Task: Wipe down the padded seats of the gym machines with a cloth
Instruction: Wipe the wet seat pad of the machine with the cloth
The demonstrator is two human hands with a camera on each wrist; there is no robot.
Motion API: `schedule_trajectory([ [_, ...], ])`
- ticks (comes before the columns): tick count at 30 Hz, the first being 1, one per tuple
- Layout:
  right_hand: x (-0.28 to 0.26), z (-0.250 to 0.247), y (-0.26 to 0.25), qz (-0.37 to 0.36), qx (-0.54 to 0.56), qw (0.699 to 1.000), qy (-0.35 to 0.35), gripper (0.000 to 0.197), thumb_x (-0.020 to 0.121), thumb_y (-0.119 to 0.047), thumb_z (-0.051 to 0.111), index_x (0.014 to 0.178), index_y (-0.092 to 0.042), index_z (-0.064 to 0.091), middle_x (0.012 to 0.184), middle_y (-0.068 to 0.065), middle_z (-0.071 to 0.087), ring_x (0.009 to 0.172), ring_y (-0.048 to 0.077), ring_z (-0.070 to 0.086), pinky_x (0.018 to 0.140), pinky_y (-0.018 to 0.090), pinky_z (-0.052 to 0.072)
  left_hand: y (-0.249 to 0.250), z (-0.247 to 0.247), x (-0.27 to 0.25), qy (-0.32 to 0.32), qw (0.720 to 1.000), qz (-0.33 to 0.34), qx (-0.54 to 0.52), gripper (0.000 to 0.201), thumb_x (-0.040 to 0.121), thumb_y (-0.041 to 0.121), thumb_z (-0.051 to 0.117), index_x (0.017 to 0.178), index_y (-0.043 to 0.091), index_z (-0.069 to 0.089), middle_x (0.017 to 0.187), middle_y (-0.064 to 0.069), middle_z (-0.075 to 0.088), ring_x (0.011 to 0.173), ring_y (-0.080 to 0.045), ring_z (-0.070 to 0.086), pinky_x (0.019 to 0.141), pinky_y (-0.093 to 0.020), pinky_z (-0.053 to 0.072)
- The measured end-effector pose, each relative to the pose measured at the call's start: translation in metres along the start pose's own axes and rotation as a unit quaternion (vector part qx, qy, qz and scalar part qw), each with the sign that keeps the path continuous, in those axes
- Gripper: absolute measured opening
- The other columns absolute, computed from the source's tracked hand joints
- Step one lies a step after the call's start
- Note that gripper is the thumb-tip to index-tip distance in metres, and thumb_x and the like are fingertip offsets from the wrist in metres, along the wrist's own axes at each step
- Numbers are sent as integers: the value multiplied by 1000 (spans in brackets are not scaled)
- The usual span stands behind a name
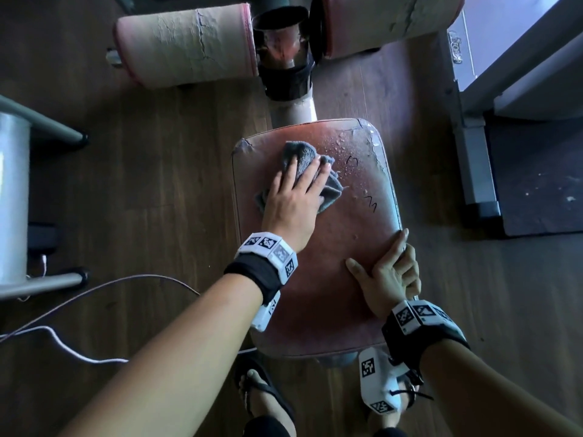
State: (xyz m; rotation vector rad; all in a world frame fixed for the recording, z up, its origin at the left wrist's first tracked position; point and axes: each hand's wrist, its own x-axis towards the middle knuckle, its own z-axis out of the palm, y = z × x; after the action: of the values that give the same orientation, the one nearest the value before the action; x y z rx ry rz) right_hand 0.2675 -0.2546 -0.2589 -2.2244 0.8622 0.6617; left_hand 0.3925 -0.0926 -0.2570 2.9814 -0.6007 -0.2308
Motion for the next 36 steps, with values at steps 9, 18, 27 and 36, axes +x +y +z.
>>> schedule_trajectory([
  [9,1,0,1,-3,8,1000,2,121,78,-67,60,147,-25,-30,155,3,-13,145,31,-7,119,53,1,6,2,-8,-13,1000,-21,10,59,102,38,34,156,26,15,163,5,14,149,-31,14,119,-48,19],
  [18,0,-2,1,0,8,1000,-10,120,79,-67,60,144,-30,-34,155,3,-16,145,30,-7,118,53,1,-41,-11,78,-25,999,-17,21,58,99,47,30,154,31,20,160,4,22,141,-36,27,113,-50,25],
  [27,7,6,11,-39,35,999,3,119,55,-96,31,123,-45,-52,159,7,-9,147,37,1,117,59,11,-131,-25,86,-88,984,-13,-156,51,94,41,40,141,23,48,122,-11,60,110,-35,55,95,-37,39],
  [36,4,3,7,-18,4,1000,-6,118,78,-72,54,141,-31,-38,153,0,-18,145,32,-8,118,56,4,-149,-28,95,-126,957,-7,-260,35,99,20,54,134,18,54,124,-5,59,114,-17,54,89,-21,34],
])
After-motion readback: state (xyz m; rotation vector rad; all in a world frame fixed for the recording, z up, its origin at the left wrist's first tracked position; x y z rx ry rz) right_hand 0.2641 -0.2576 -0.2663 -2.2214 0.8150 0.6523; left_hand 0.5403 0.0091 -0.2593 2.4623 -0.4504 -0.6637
